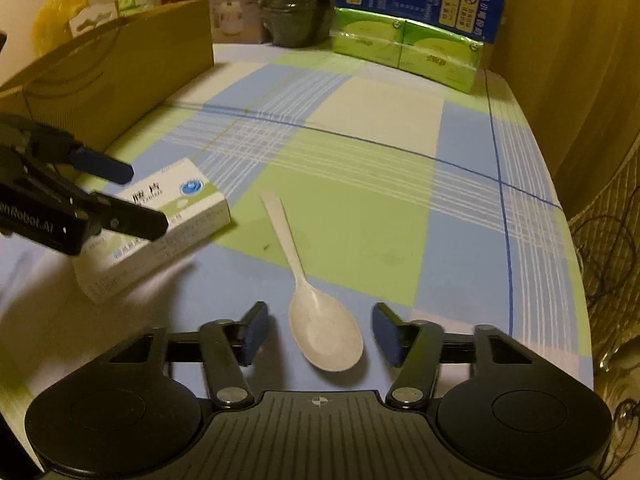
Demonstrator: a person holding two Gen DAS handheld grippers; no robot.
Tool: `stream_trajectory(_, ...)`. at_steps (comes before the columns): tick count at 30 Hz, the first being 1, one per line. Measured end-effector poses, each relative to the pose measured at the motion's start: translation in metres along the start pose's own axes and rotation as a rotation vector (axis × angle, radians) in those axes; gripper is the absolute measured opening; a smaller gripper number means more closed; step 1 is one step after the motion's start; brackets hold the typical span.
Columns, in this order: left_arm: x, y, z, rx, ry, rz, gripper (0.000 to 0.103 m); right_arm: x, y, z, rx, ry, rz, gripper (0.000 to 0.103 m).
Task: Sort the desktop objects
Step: 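Lift the Mecobalamin box and spoon and adjust the spoon grip in the right tool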
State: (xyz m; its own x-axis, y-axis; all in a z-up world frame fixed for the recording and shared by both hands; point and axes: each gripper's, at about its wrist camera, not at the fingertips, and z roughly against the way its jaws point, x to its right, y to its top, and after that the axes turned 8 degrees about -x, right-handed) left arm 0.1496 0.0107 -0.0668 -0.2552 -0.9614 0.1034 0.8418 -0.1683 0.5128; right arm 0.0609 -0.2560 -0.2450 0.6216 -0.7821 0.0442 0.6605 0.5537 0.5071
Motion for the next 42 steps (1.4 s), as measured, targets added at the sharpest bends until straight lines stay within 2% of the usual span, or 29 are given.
stream_trajectory(4,-0.002,-0.001,0.0,0.0,0.007,0.003,0.078,0.0,-0.002,0.001,0.007,-0.012,0.008,0.036)
stream_trajectory(9,-0.007,-0.003,0.0,0.001,0.006,0.016,0.079,-0.004,-0.002,0.002,0.009,-0.004,0.023,0.031)
stream_trajectory(13,-0.009,-0.002,0.0,0.006,-0.017,0.039,0.079,-0.002,0.0,0.003,0.012,0.032,-0.015,0.031)
stream_trajectory(17,-0.007,-0.002,0.0,0.012,-0.024,0.038,0.079,0.004,0.003,0.003,0.027,0.027,-0.083,0.031)
stream_trajectory(32,-0.004,-0.002,-0.001,0.018,-0.028,0.022,0.08,-0.008,-0.001,0.0,0.02,-0.027,0.01,0.032)
stream_trajectory(37,0.001,-0.002,-0.003,0.012,-0.015,-0.011,0.08,-0.007,-0.001,0.0,0.021,-0.038,0.013,0.04)
stream_trajectory(42,0.006,-0.003,-0.008,-0.003,0.004,-0.04,0.08,-0.007,-0.001,0.0,0.028,-0.041,0.02,0.041)
